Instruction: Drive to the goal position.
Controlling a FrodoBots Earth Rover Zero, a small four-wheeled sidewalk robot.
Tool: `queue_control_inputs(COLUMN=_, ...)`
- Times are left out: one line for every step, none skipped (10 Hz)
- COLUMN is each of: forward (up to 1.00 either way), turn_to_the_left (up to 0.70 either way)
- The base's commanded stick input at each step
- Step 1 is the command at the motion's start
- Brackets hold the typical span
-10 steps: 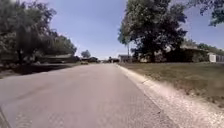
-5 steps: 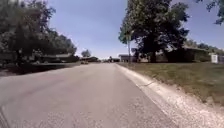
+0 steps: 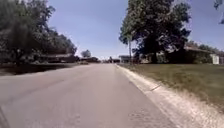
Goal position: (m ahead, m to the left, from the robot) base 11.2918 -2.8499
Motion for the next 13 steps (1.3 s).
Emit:
queue_control_inputs(forward=0.7, turn_to_the_left=0.0)
queue_control_inputs(forward=0.7, turn_to_the_left=0.0)
queue_control_inputs(forward=0.7, turn_to_the_left=0.0)
queue_control_inputs(forward=0.7, turn_to_the_left=0.0)
queue_control_inputs(forward=0.7, turn_to_the_left=0.0)
queue_control_inputs(forward=0.7, turn_to_the_left=0.0)
queue_control_inputs(forward=0.7, turn_to_the_left=0.0)
queue_control_inputs(forward=0.7, turn_to_the_left=0.0)
queue_control_inputs(forward=0.7, turn_to_the_left=0.0)
queue_control_inputs(forward=0.7, turn_to_the_left=0.0)
queue_control_inputs(forward=0.7, turn_to_the_left=0.0)
queue_control_inputs(forward=0.7, turn_to_the_left=0.0)
queue_control_inputs(forward=0.7, turn_to_the_left=0.0)
